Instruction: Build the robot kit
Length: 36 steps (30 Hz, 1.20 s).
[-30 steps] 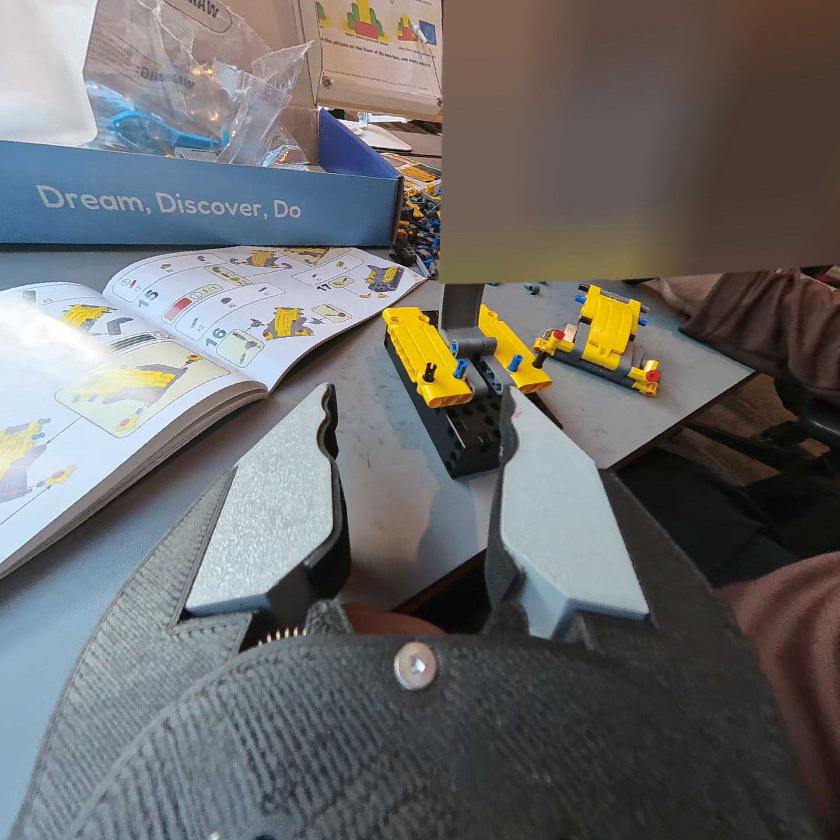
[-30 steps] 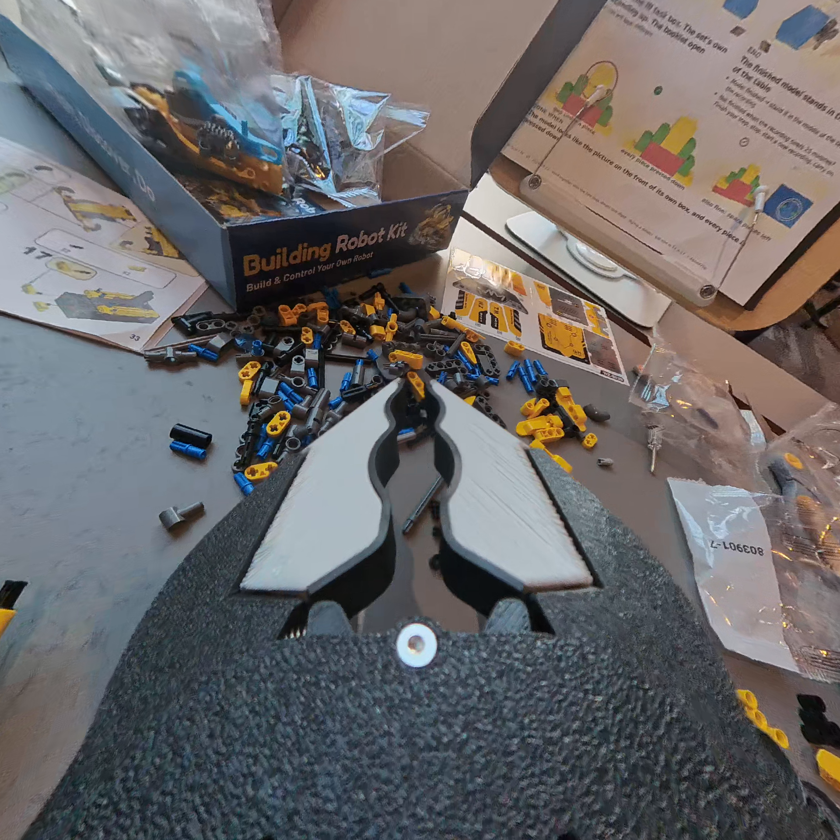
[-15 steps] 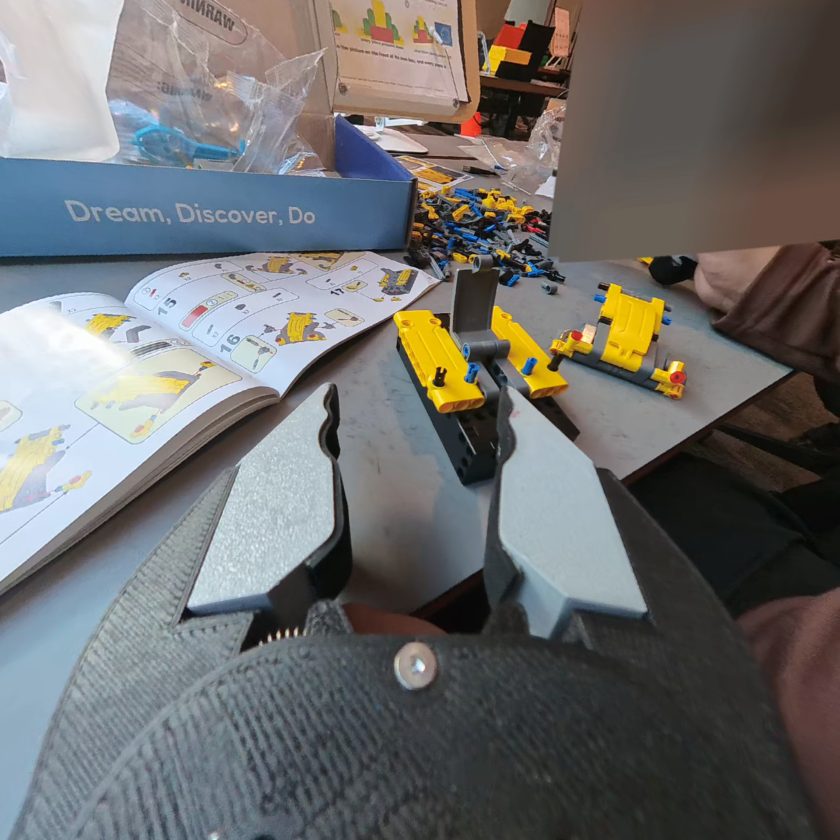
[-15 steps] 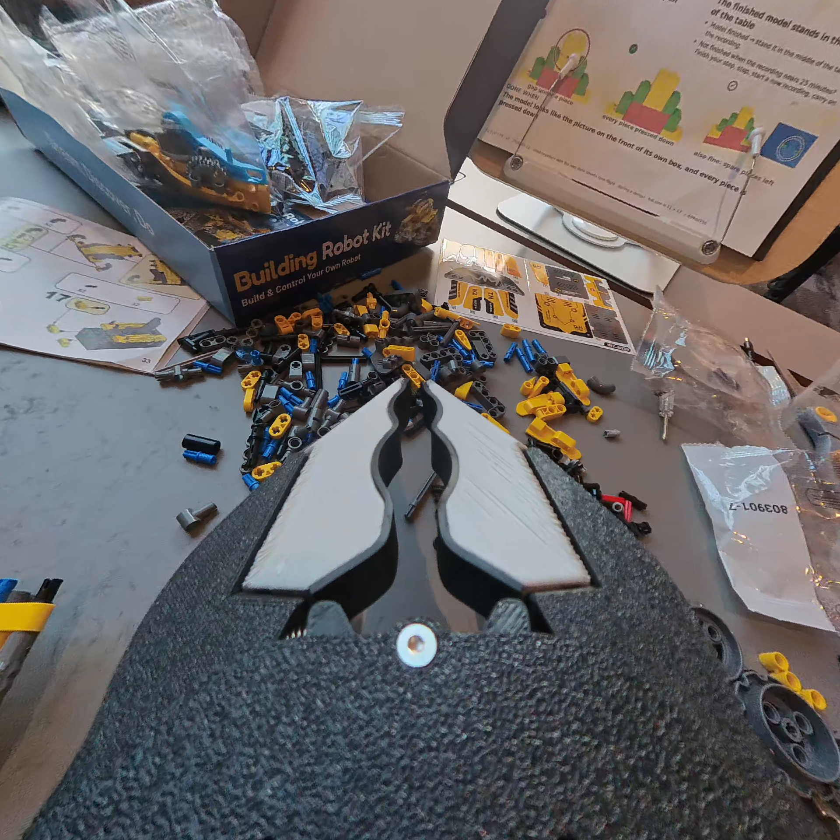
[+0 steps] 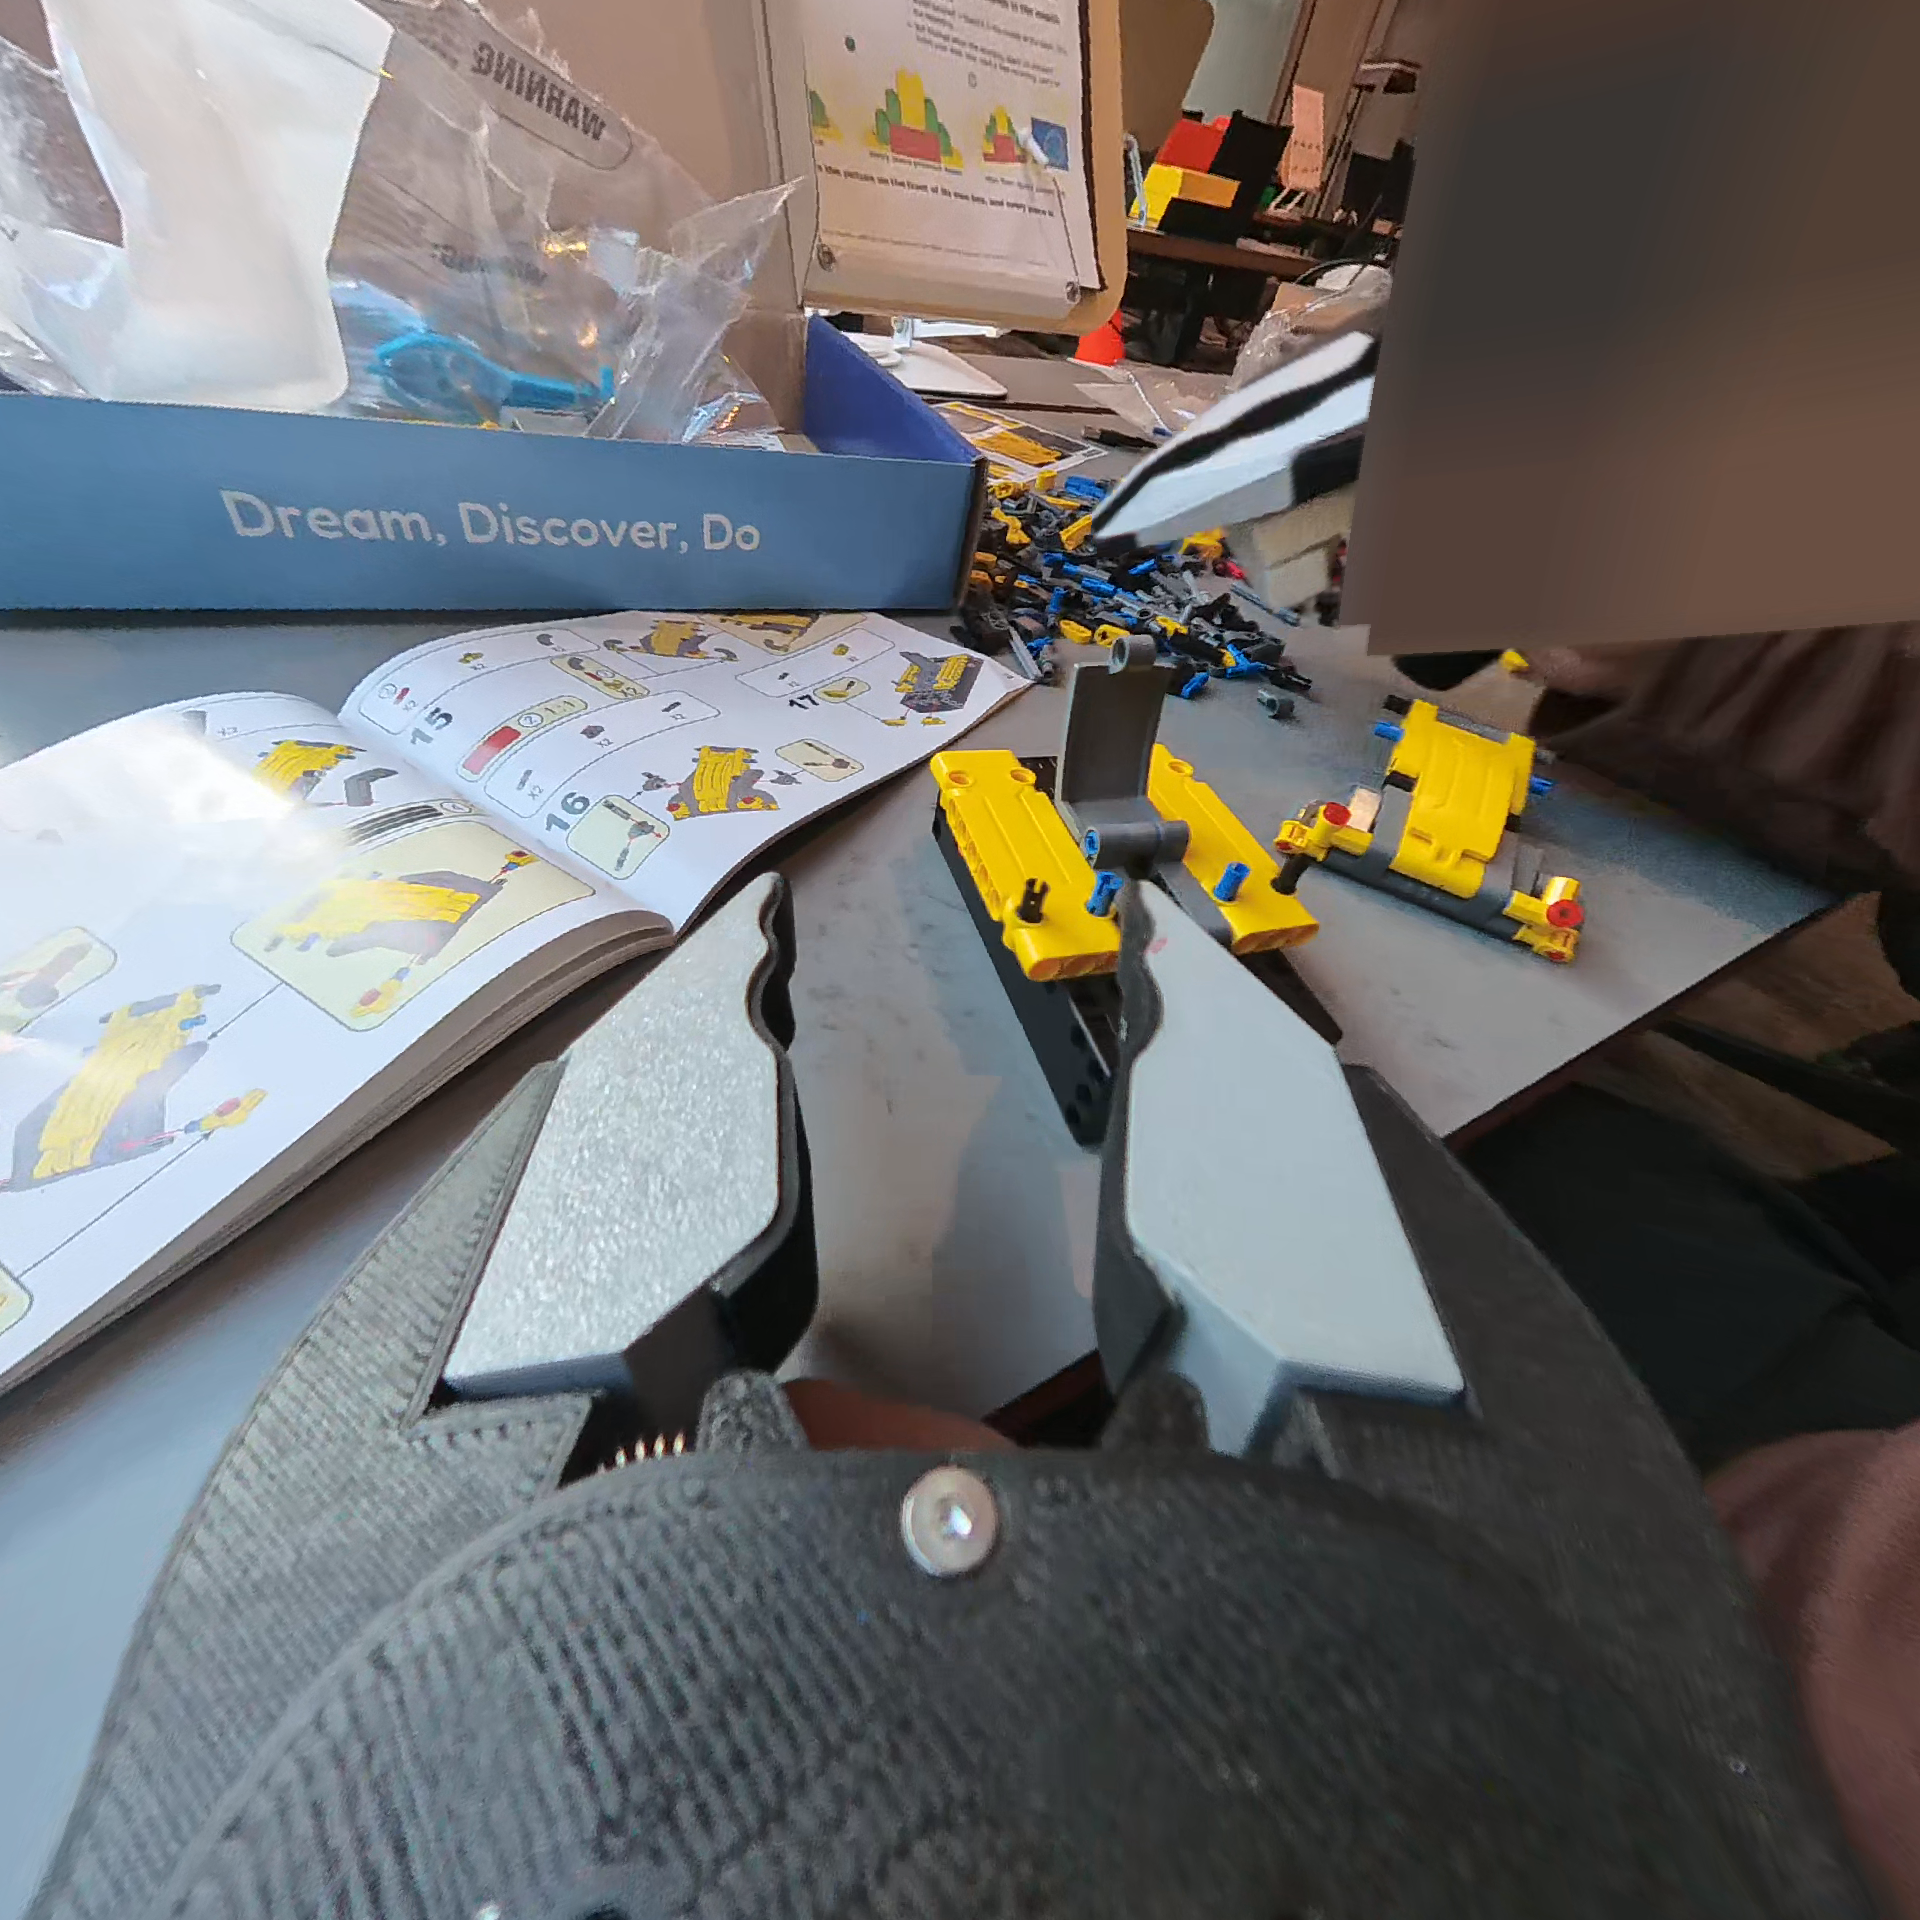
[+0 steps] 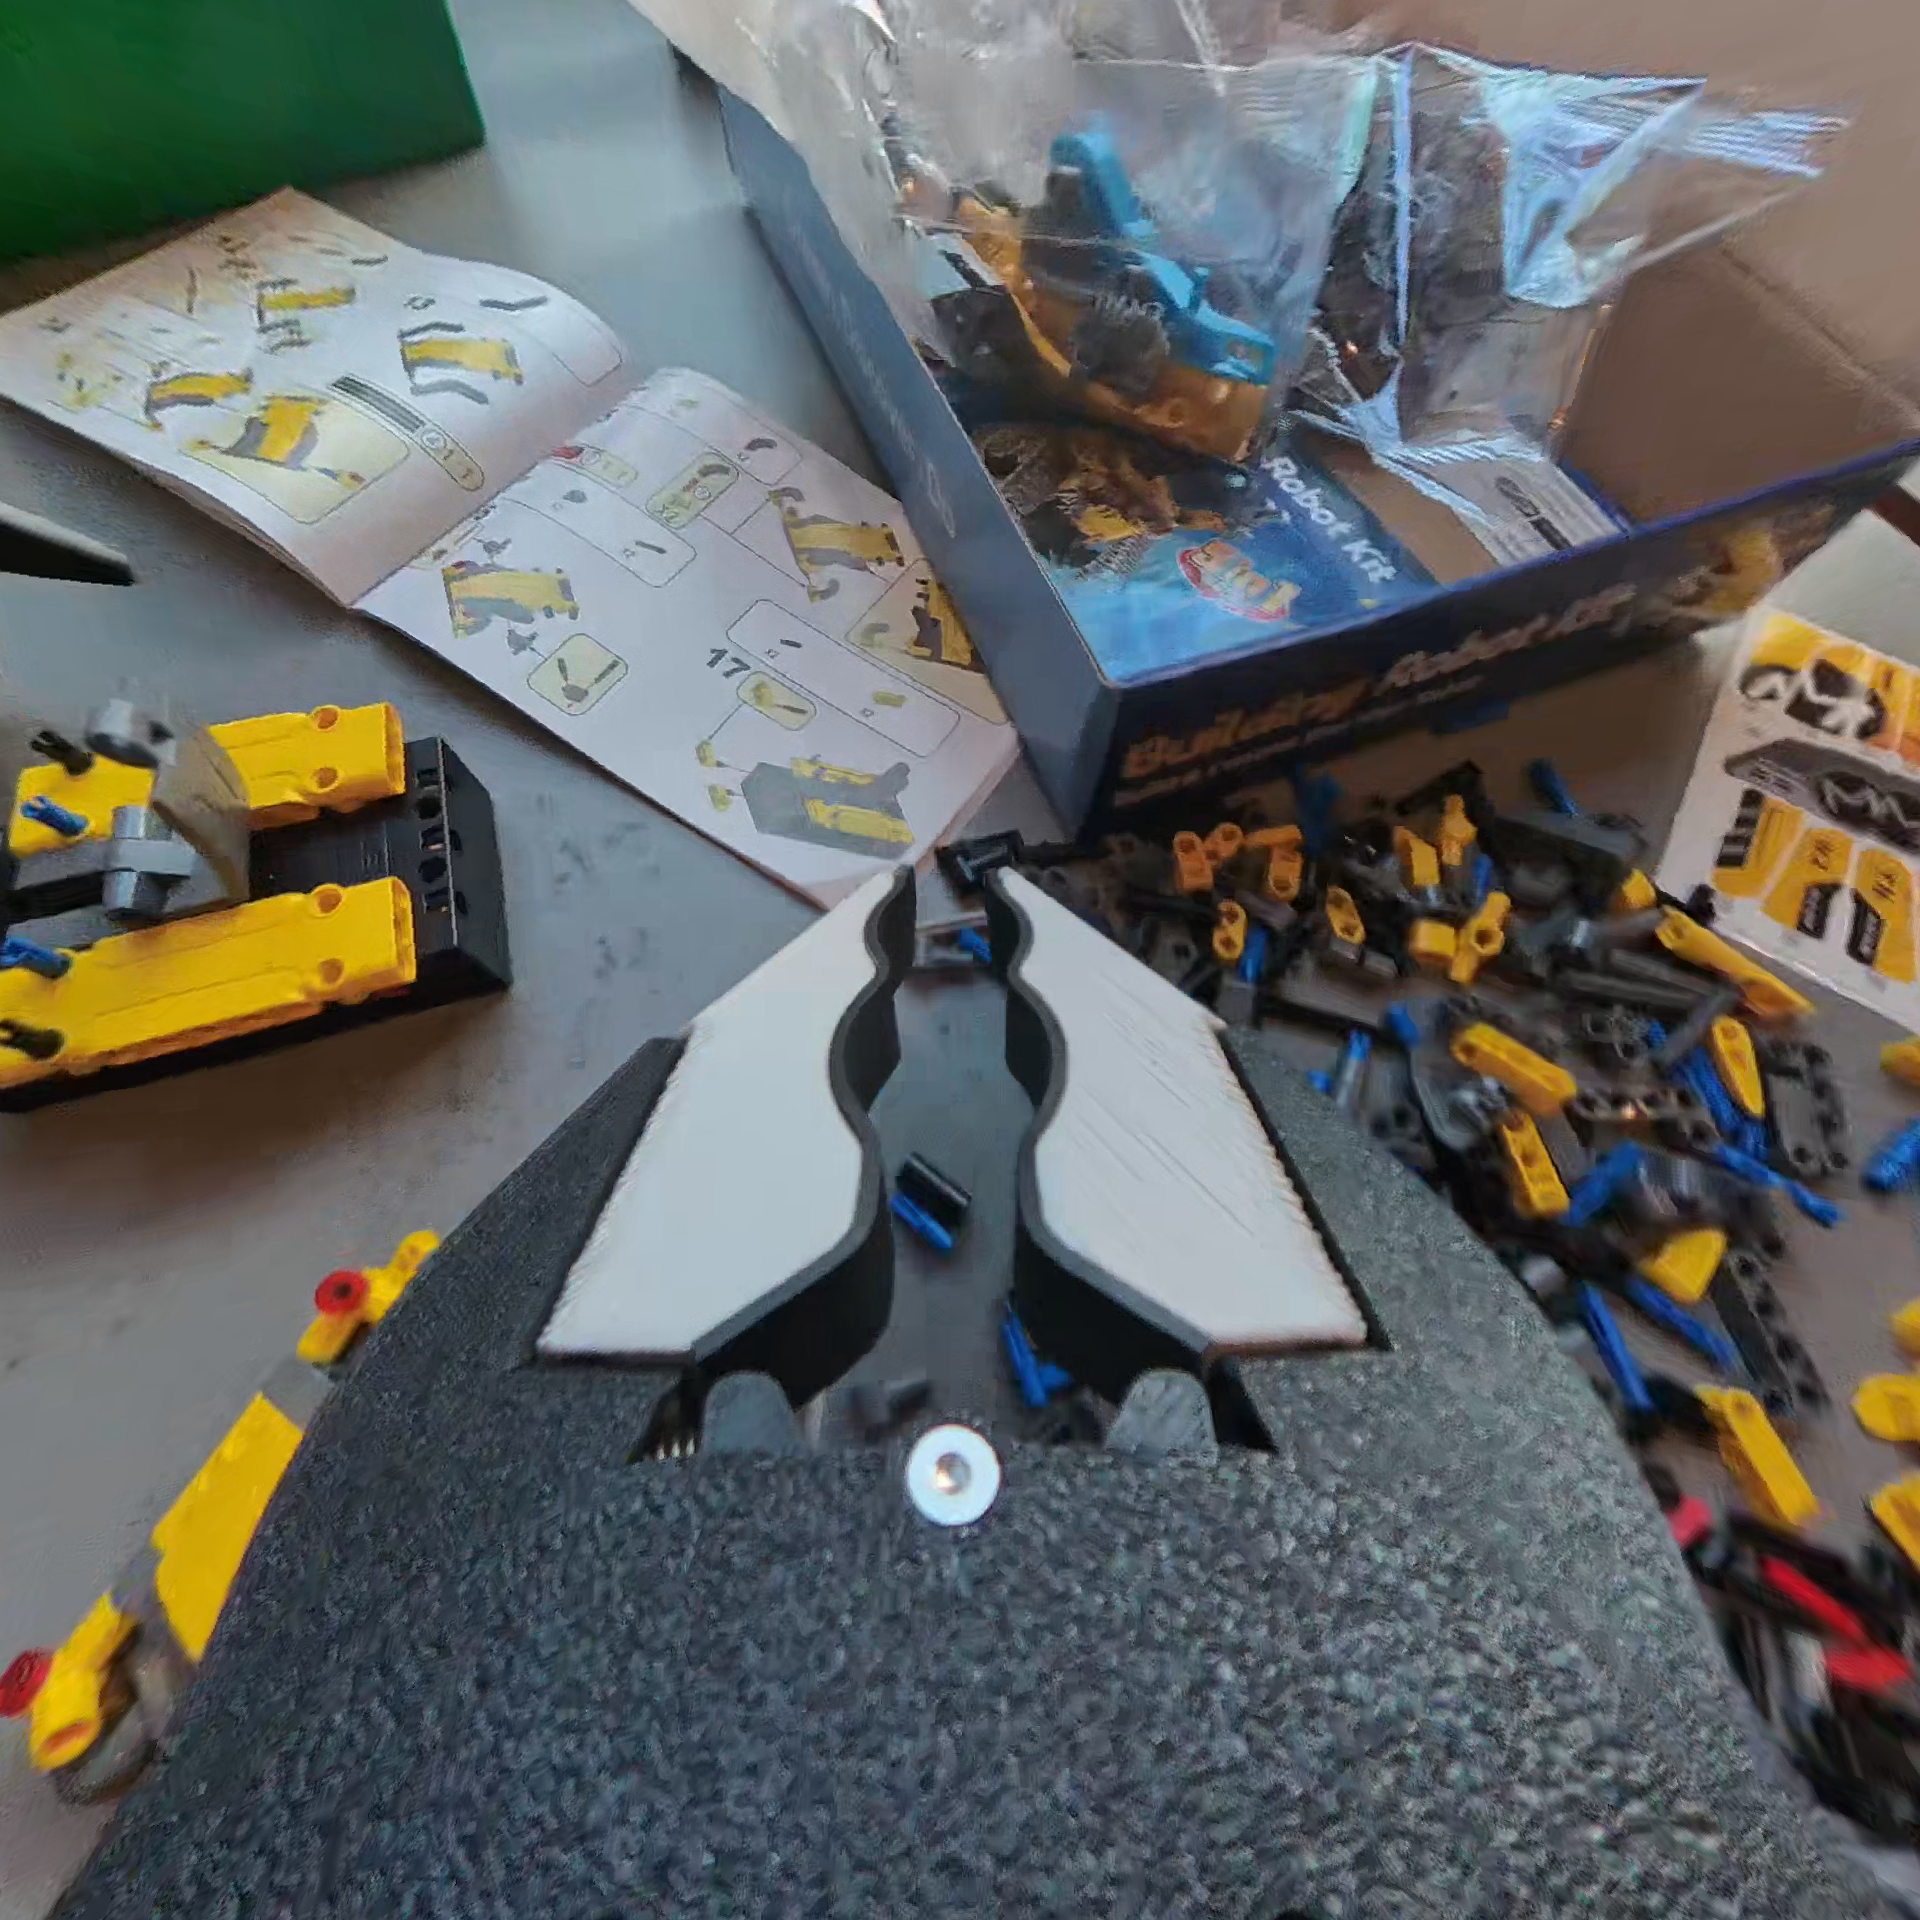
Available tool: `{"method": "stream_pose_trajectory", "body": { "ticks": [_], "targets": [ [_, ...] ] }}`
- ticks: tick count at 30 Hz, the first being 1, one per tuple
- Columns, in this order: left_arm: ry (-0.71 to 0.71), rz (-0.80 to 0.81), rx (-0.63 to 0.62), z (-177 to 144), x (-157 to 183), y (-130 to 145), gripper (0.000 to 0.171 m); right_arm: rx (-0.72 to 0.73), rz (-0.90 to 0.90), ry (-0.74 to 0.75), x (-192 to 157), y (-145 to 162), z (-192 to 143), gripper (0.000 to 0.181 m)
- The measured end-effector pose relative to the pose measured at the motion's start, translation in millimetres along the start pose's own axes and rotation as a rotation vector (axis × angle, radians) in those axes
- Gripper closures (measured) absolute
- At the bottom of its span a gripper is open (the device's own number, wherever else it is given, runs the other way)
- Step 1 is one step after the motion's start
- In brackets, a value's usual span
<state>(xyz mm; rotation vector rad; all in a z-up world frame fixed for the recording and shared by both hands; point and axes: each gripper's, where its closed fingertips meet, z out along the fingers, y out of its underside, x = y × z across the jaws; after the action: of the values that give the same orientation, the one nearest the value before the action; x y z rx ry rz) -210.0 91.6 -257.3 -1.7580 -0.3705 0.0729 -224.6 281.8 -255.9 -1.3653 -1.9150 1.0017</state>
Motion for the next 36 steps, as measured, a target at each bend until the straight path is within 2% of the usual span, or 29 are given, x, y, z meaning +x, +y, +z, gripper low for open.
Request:
{"method": "stream_pose_trajectory", "body": {
  "ticks": [4, 9, 17, 22, 27, 32, 36],
  "targets": [
    [-0.001, 0.002, -0.007, -1.2, -2.6, 1.2, 0.111, -0.112, -0.063, -0.037, -2.9, -2.8, 36.2, 0.162],
    [0.012, -0.043, -0.013, -6.2, -6.2, 3.3, 0.111, -0.281, -0.189, -0.021, 1.4, 16.1, 52.9, 0.162],
    [0.036, -0.086, -0.015, -9.8, -6.5, 3.6, 0.111, -0.335, -0.226, -0.024, 2.1, 24.8, 45.0, 0.170],
    [0.045, -0.089, -0.019, -8.2, -4.7, 3.7, 0.111, -0.316, -0.239, -0.018, 0.9, 17.4, 49.2, 0.157],
    [0.047, -0.078, -0.023, -6.6, -2.5, 4.2, 0.111, -0.320, -0.224, -0.046, 3.0, 15.4, 49.3, 0.158],
    [0.052, -0.081, -0.030, -4.8, -1.7, 5.5, 0.111, -0.361, -0.366, -0.082, 3.2, 14.0, 48.0, 0.158],
    [0.052, -0.076, -0.030, -4.4, -1.2, 5.7, 0.111, -0.399, -0.530, -0.168, -8.8, 12.7, 48.5, 0.162]
  ]
}}
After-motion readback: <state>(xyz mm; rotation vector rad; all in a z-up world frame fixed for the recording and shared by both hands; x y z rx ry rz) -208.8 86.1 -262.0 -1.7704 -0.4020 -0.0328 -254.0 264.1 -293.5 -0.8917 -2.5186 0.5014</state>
